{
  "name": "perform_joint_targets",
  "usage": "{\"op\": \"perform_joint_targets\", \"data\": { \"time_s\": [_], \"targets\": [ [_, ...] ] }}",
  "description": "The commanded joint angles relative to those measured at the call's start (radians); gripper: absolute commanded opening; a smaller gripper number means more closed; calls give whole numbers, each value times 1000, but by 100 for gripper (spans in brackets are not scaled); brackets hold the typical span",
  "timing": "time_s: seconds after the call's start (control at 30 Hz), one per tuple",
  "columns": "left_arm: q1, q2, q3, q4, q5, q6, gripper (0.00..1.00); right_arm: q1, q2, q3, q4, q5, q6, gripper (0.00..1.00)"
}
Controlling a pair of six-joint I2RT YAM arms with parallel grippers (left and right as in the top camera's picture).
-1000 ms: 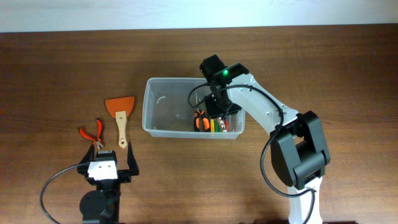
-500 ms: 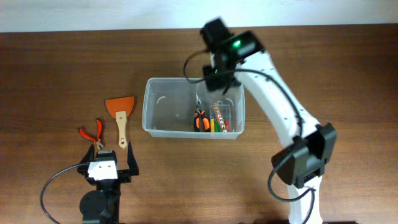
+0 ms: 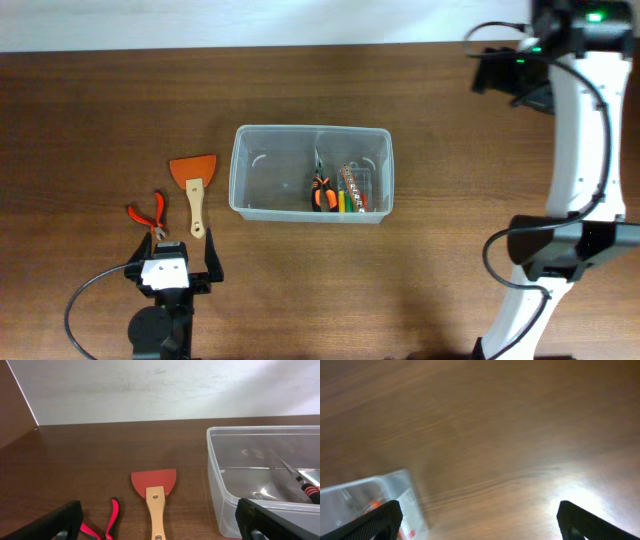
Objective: Pack container
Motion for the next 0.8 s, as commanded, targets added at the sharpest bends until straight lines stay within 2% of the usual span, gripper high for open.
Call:
{"op": "perform_joint_targets", "data": {
  "time_s": [0.0,0.53,0.77],
  "targets": [
    [4,-6,-10,4,0,16,99,-69,-8,7,-8,6,-2,99],
    [4,-5,-2,5,14,15,99,-106,-8,7,-23,8,-3,99],
    [4,49,90,-8,10,15,99,-106,-8,7,-23,8,-3,99]
  ]
}}
